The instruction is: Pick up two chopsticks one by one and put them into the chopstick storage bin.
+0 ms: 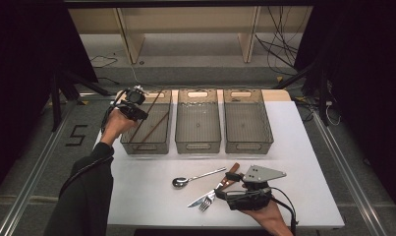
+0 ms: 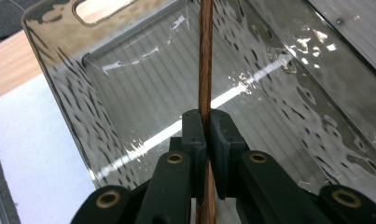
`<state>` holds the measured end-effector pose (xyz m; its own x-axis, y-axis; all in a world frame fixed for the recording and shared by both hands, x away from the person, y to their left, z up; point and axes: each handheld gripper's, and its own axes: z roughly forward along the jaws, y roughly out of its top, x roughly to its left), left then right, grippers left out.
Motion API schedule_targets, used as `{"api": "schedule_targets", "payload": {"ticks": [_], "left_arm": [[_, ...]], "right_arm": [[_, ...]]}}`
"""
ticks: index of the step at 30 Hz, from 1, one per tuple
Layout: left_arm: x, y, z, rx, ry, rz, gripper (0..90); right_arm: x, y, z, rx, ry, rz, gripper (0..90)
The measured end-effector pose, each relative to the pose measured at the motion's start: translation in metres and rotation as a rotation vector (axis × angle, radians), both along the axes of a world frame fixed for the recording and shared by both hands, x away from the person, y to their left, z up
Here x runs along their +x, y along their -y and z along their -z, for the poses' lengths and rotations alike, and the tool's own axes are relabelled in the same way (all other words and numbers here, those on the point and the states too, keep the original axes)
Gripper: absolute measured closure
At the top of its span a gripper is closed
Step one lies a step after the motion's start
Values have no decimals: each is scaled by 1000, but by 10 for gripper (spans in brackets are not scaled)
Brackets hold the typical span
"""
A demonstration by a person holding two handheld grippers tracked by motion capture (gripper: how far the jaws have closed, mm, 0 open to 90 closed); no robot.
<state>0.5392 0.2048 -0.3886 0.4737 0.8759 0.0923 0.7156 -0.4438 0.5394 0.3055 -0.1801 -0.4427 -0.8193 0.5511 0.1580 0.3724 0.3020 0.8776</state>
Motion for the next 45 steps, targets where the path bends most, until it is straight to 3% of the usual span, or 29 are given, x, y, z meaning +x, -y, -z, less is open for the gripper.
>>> {"api": "schedule_targets", "payload": {"ticks": [10,14,18,26,30,37,45], "left_arm": [[-1,-3,7,-11,-32,-29,829],[-3,-3,6,-11,-27,-44,729],[-8,-1,-2,-29,2,-60,505],[-40,14,-27,-81,37,24,329],[-61,25,-32,-113,51,76,274],[-96,48,-27,-131,68,169,246],[-126,69,-12,-138,76,251,255]], "right_arm": [[0,0,0,0,0,1,309],[0,1,0,-1,-1,1,308],[0,1,-1,0,0,5,308],[0,2,0,-1,1,9,309],[0,4,0,-1,5,9,309],[0,6,0,-5,4,22,308],[0,8,1,-6,4,26,308]]}}
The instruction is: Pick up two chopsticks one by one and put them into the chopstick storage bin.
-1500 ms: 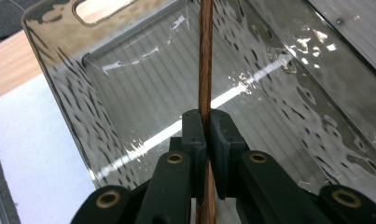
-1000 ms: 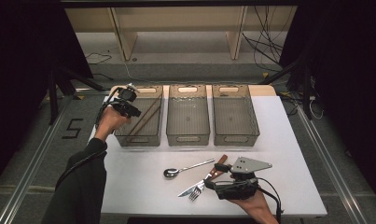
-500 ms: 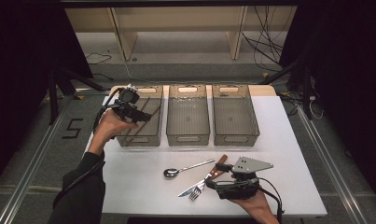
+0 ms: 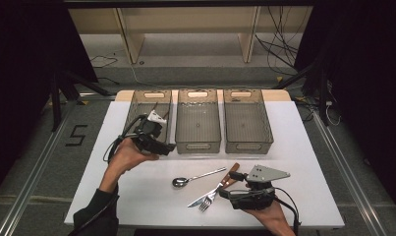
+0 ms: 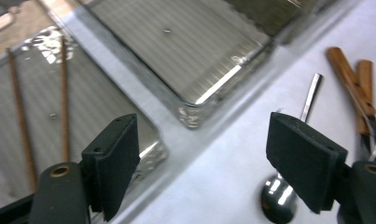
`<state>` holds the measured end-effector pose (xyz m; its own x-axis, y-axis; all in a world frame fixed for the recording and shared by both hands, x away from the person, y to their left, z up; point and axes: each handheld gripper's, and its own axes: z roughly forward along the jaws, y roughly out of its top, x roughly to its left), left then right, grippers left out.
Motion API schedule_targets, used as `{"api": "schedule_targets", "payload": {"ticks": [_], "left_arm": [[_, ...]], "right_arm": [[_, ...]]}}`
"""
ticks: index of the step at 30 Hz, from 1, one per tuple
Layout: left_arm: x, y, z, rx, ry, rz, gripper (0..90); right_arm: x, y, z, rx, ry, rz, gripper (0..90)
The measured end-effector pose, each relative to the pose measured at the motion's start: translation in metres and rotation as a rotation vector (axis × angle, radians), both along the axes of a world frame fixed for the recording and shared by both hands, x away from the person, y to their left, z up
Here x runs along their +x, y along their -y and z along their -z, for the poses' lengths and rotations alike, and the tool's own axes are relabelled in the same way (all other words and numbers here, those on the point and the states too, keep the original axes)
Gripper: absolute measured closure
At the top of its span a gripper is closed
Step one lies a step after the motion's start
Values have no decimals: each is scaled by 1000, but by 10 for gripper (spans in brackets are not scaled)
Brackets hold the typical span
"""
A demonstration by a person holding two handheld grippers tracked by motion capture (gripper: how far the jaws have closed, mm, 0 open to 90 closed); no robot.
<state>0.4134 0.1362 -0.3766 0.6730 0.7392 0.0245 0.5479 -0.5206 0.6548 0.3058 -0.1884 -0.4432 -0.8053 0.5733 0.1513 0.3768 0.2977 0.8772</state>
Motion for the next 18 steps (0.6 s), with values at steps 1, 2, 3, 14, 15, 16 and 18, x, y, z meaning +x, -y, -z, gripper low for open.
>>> {"api": "schedule_targets", "payload": {"ticks": [1,2,3,14,15,16,18], "left_arm": [[-3,3,2,-5,2,9,259],[-6,5,5,-11,1,16,262],[-8,7,8,-14,-2,26,262],[-18,36,36,54,-34,106,237],[-18,38,38,62,-37,113,237],[-18,41,40,71,-41,120,237],[-19,46,44,87,-43,131,235]], "right_arm": [[0,0,0,-1,-1,1,309],[0,0,0,-1,-2,1,308],[0,0,1,-2,-2,1,308],[0,3,2,3,-1,5,308],[0,4,2,6,-2,6,308],[0,5,2,6,-2,5,309],[0,6,2,6,-3,8,308]]}}
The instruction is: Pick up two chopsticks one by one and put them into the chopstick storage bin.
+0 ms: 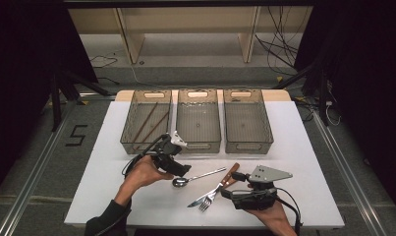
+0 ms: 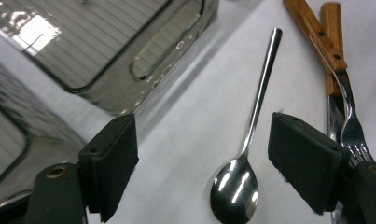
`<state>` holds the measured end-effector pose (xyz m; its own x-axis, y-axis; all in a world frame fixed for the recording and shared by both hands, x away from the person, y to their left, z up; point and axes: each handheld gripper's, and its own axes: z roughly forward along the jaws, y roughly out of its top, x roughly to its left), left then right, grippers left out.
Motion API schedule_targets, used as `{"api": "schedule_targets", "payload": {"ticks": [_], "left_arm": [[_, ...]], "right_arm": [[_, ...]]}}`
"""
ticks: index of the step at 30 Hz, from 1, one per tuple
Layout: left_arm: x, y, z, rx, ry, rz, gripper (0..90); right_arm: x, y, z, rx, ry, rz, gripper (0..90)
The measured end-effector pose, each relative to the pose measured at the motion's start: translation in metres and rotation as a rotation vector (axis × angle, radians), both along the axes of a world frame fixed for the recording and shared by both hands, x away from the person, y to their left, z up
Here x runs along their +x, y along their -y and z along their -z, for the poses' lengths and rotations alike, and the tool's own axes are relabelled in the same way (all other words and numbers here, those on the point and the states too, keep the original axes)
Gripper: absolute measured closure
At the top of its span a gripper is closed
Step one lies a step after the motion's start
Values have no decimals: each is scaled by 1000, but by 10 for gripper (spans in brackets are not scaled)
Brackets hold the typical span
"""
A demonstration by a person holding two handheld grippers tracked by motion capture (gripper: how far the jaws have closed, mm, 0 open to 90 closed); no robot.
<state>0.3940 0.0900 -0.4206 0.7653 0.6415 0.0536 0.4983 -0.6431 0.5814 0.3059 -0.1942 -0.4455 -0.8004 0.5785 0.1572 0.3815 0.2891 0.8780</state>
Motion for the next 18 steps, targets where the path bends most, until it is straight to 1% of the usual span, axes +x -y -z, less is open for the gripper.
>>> {"api": "schedule_targets", "payload": {"ticks": [4,6,9,14,18], "left_arm": [[-2,8,6,19,-13,20,229],[-2,11,8,35,-14,28,229],[-3,15,14,47,-21,32,226],[-3,21,23,85,-30,41,221],[-3,25,28,102,-37,51,228]], "right_arm": [[1,2,0,2,2,-1,308],[1,3,0,2,0,2,308],[2,4,1,3,-3,5,308],[2,3,1,-1,-1,1,308],[2,3,1,-1,1,4,308]]}}
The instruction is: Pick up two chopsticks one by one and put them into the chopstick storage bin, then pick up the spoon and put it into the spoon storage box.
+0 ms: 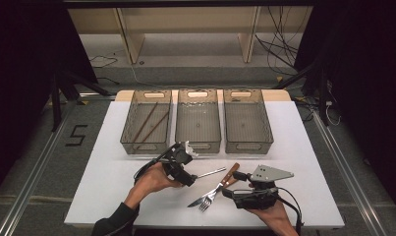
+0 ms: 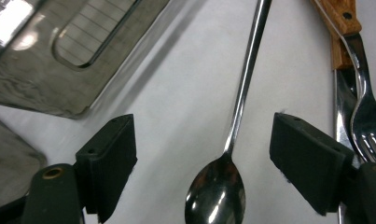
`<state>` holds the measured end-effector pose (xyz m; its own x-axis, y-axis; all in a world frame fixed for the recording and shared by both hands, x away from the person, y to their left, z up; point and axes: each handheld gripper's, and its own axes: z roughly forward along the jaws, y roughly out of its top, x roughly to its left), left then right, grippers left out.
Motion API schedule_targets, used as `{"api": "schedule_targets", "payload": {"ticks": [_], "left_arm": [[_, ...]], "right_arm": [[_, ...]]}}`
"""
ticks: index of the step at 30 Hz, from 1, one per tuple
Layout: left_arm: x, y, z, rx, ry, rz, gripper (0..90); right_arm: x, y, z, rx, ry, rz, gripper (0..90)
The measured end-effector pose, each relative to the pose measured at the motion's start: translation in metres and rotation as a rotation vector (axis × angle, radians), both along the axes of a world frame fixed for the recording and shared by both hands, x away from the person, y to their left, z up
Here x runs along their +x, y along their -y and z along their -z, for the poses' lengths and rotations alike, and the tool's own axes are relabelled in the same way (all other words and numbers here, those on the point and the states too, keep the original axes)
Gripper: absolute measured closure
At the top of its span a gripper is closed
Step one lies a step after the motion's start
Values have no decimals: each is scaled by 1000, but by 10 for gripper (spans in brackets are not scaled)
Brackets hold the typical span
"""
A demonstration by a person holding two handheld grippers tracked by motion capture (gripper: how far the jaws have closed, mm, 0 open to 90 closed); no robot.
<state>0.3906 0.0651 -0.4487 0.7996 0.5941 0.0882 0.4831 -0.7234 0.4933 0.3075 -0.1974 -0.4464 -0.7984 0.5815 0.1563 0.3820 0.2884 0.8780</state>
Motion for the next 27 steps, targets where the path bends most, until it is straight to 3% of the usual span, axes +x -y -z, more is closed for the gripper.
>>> {"api": "schedule_targets", "payload": {"ticks": [6,17,27], "left_arm": [[-2,5,6,41,3,25,264],[-5,15,9,86,0,101,489],[-7,18,16,127,-12,102,635]], "right_arm": [[0,0,-1,-3,2,2,308],[1,3,1,0,-4,4,309],[-2,-1,-1,-7,2,1,308]]}}
